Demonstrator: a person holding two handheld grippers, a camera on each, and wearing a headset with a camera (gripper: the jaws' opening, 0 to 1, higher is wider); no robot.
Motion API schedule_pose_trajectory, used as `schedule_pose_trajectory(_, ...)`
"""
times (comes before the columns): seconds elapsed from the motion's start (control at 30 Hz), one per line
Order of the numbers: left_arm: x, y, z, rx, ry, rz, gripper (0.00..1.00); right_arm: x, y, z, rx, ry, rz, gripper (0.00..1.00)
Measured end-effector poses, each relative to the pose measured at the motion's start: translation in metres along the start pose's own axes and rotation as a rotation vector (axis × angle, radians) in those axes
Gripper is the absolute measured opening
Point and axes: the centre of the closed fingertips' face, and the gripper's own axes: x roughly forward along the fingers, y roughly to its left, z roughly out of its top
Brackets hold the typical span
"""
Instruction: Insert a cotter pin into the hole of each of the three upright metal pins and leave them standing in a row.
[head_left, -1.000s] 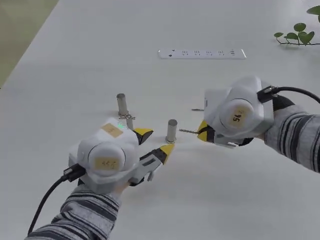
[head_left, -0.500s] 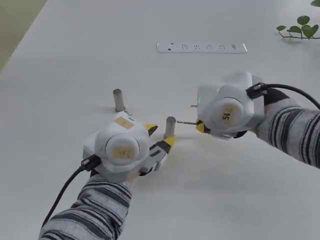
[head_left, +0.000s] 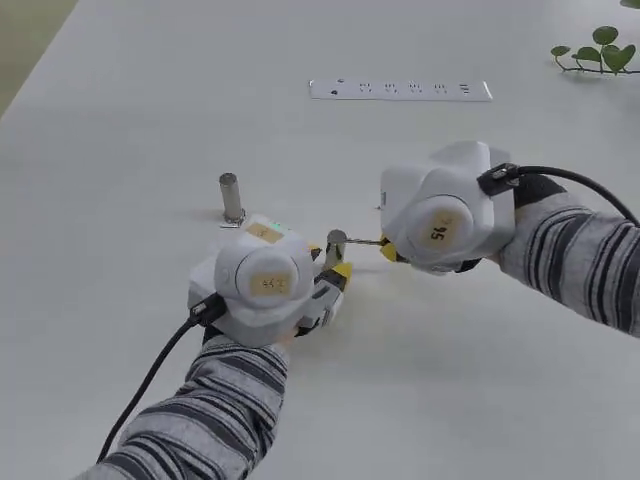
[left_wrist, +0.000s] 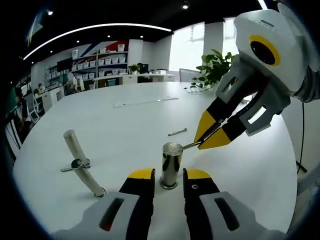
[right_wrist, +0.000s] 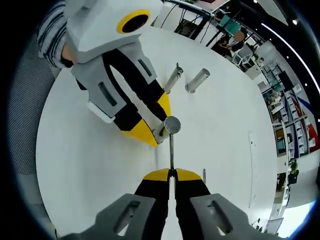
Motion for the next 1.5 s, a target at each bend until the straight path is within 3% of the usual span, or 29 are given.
schedule_pose_trajectory(0.27, 0.004, -0.003, 0.003, -0.015, -0.002, 0.024, 0.14, -0.001, 0.001, 0.003, -0.019, 0.005, 0.0, 0.0)
schedule_pose_trajectory(0.5, 0.007, 0.001, -0.001, -0.055, 0.004, 0.055, 0.12, -0.004, 0.004, 0.005, 0.055, -0.026, 0.035, 0.0)
schedule_pose_trajectory(0.6, 0.008, 0.001, -0.002, -0.061, 0.006, 0.06, 0.11, -0.005, 0.004, 0.006, 0.054, -0.035, 0.039, 0.0)
schedule_pose_trajectory(0.93, 0.009, 0.001, -0.006, -0.005, 0.015, 0.073, 0.1, -0.008, 0.005, 0.009, 0.039, -0.045, 0.037, 0.0)
schedule_pose_trajectory(1.1, 0.01, 0.002, -0.006, 0.0, 0.014, 0.079, 0.1, -0.012, 0.007, 0.021, 0.046, -0.09, 0.045, 0.0)
schedule_pose_trajectory(1.5, 0.01, 0.002, -0.007, 0.001, 0.013, 0.079, 0.1, -0.009, 0.008, 0.03, 0.021, -0.107, 0.038, 0.0)
